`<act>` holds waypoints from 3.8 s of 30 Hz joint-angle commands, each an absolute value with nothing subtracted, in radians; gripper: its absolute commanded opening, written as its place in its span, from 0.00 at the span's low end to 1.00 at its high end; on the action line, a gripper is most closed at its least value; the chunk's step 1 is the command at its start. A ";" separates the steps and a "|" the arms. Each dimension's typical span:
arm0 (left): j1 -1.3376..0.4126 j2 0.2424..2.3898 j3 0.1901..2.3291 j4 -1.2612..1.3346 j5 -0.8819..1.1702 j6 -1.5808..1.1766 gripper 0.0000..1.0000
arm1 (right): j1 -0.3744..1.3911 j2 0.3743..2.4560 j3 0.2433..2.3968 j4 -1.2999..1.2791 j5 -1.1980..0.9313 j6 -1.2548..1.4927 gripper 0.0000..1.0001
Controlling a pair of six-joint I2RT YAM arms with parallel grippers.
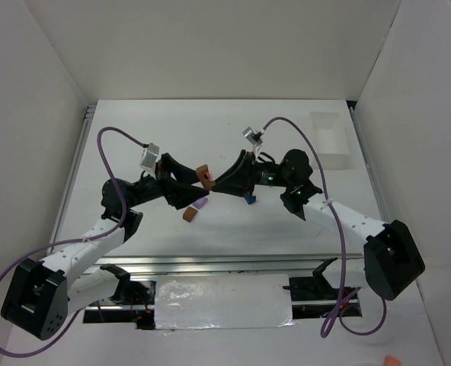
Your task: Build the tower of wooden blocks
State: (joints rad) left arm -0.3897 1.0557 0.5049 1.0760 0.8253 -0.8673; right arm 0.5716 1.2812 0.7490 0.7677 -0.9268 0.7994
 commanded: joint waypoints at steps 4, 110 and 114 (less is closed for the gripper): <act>-0.394 1.040 0.535 1.131 0.804 -0.859 0.68 | 0.589 1.255 0.807 0.677 -0.890 0.696 0.23; -0.641 1.848 1.425 -0.877 -0.178 -0.218 0.10 | 0.054 1.140 0.841 -0.204 -0.393 0.259 0.75; -0.643 1.861 1.442 -0.890 -0.149 -0.206 0.11 | 0.052 1.141 0.841 -0.204 -0.399 0.262 0.75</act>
